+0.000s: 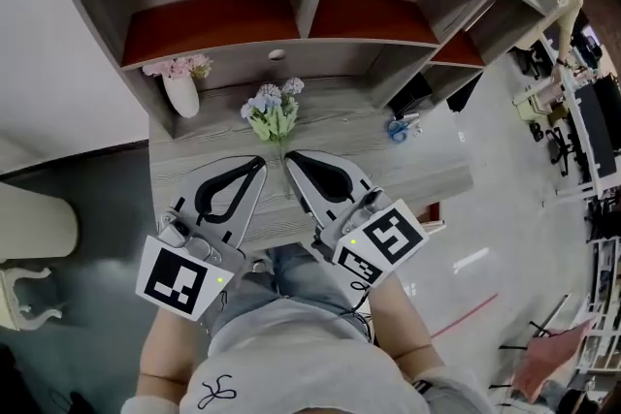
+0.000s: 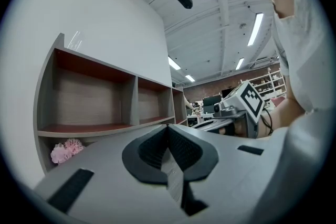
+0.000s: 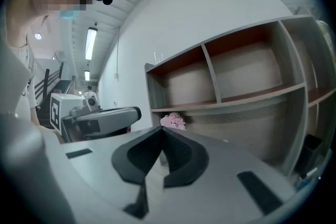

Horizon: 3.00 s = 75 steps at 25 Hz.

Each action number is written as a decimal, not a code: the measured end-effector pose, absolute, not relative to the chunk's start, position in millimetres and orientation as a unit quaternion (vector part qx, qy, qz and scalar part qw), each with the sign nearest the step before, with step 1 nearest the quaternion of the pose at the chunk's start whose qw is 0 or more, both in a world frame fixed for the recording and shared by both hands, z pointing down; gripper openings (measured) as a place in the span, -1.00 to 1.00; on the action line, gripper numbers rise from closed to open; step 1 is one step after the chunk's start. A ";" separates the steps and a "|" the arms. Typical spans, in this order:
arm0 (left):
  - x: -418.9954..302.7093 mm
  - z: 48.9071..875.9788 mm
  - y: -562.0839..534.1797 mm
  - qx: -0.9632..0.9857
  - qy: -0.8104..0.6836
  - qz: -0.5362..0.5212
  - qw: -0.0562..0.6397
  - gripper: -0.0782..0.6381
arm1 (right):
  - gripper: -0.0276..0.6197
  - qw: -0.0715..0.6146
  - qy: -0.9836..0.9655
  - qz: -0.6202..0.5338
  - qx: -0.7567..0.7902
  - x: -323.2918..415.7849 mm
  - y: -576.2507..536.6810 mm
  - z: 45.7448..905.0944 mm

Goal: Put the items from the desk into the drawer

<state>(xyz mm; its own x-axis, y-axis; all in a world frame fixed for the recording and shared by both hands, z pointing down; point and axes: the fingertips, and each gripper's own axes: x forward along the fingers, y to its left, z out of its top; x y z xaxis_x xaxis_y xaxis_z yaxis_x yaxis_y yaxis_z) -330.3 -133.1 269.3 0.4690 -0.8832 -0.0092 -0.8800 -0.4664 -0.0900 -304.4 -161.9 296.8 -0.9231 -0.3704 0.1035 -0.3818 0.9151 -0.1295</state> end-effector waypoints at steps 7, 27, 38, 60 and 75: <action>-350.2 282.4 -164.4 -0.849 0.528 -0.026 0.020 -0.75 | -0.89 0.115 -0.967 0.109 0.199 -321.6 -214.8 357.2; -383.8 324.1 -201.6 -0.833 0.552 -0.031 -0.024 -0.75 | -0.71 0.335 -0.878 0.260 0.223 -328.5 -279.5 561.2; -395.4 333.5 -201.9 -0.826 0.561 -0.035 -0.034 -0.75 | -0.66 0.422 -0.827 0.289 0.235 -322.4 -272.1 623.5; -399.0 328.2 -195.9 -0.821 0.569 -0.035 -0.029 -0.75 | -0.85 0.415 -0.810 0.300 0.287 -315.9 -279.9 620.5; -371.8 290.4 -163.8 -0.835 0.549 -0.025 0.016 -0.75 | -0.84 0.322 -0.874 0.222 0.289 -295.5 -240.3 531.0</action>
